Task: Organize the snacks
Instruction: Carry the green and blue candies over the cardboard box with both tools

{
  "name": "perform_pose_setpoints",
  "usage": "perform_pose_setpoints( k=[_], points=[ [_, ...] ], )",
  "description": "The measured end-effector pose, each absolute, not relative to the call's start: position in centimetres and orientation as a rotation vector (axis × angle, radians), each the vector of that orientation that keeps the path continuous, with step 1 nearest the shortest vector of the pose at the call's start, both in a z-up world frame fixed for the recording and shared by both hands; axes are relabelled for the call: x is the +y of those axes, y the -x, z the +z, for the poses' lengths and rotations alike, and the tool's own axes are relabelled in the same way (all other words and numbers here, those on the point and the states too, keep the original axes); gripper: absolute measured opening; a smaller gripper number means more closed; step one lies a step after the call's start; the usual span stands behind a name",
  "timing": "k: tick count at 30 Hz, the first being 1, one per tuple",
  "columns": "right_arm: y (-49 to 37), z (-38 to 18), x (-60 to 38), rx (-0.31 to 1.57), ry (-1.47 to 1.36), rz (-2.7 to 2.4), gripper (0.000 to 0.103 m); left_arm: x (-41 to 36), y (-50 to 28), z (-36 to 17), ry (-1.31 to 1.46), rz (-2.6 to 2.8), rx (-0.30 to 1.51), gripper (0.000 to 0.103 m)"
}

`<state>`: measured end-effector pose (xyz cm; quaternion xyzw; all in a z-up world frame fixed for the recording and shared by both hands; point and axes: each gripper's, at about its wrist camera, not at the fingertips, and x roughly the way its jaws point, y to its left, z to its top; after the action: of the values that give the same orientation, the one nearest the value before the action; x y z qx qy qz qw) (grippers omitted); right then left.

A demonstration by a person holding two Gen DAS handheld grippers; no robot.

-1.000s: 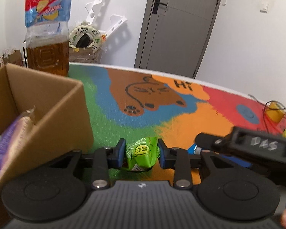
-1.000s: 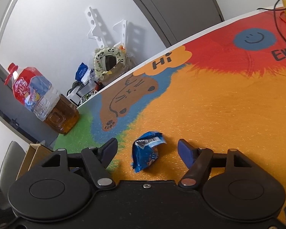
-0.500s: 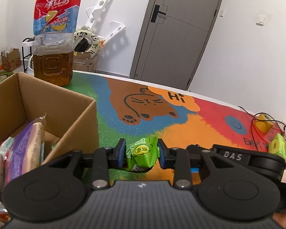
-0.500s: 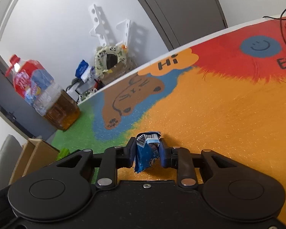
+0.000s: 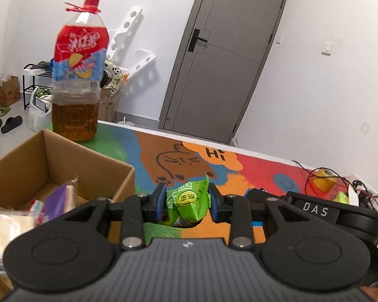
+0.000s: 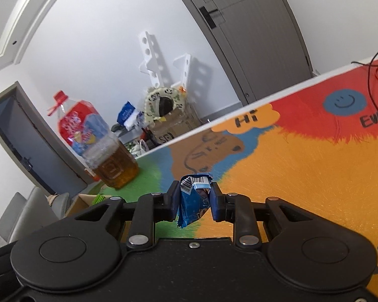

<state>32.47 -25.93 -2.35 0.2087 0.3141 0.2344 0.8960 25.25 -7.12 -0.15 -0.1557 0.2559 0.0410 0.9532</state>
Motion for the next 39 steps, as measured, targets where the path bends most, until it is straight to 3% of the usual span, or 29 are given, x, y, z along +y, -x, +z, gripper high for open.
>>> perform_pose_setpoints(
  k=[13,35,39],
  points=[
    [-29.9,0.6,-23.3,0.595,-0.428,0.549,0.026,-2.8,-22.3,2.0,0.346,0.135,0.486,0.033],
    [-29.0,1.9,-15.1,0.607,-0.349,0.667,0.026,6.4,-21.2,1.1,0.423,0.251,0.511,0.033],
    [-29.2,2.1,-13.7,0.615,-0.323,0.676,0.026,7.4,-21.4,0.9,0.431,0.254,0.532,0.040]
  ],
)
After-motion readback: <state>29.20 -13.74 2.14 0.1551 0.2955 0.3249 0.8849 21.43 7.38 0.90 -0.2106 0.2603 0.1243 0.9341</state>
